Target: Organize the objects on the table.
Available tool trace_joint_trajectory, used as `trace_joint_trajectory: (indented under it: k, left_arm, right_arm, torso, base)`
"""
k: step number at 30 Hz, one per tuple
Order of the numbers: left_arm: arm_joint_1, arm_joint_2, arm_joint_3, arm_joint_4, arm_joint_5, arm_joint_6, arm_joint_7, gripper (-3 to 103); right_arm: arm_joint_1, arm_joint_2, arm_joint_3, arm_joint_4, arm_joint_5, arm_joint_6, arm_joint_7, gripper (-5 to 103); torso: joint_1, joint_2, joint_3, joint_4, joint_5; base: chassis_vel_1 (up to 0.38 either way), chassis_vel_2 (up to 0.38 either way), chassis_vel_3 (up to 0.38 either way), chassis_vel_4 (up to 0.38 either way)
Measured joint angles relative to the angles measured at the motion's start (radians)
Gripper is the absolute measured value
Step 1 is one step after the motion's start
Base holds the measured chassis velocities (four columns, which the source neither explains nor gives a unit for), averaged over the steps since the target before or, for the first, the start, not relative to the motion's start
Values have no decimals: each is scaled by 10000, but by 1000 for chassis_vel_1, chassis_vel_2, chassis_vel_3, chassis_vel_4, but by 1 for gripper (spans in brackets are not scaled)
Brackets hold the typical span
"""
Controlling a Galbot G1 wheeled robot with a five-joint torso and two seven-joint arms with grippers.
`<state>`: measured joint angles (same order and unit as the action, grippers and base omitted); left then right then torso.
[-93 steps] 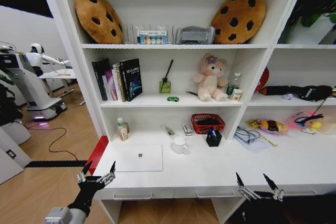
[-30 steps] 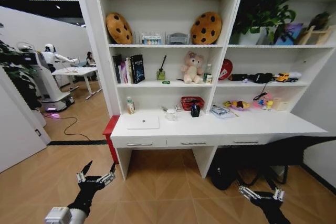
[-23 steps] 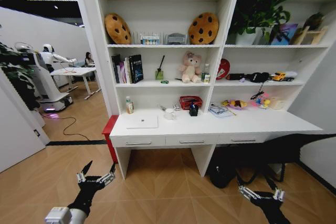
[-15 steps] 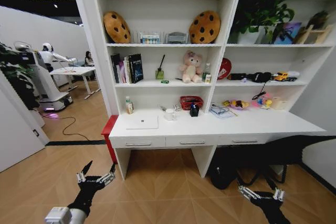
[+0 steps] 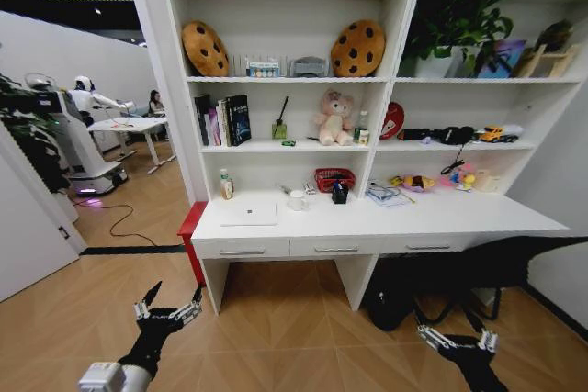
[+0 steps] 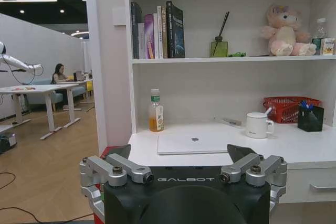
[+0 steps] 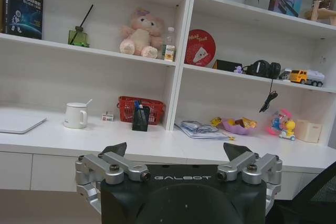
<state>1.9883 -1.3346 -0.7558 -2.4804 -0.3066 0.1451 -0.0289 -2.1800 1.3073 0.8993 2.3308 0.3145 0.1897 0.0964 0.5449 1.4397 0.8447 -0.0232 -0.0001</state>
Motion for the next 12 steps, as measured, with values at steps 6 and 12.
trace_joint_trajectory:
  k: [6, 12]
  left_arm:
    - [0, 0, 0, 0, 0, 0, 0, 100]
    - [0, 1, 0, 0, 0, -1, 0, 100]
  right_arm:
    - [0, 0, 0, 0, 0, 0, 0, 100]
    - [0, 0, 0, 1, 0, 0, 0, 100]
  torso:
    - [1, 0, 0, 0, 0]
    - [1, 0, 0, 0, 0]
  base:
    - [0, 0, 0, 0]
    - [0, 0, 0, 0]
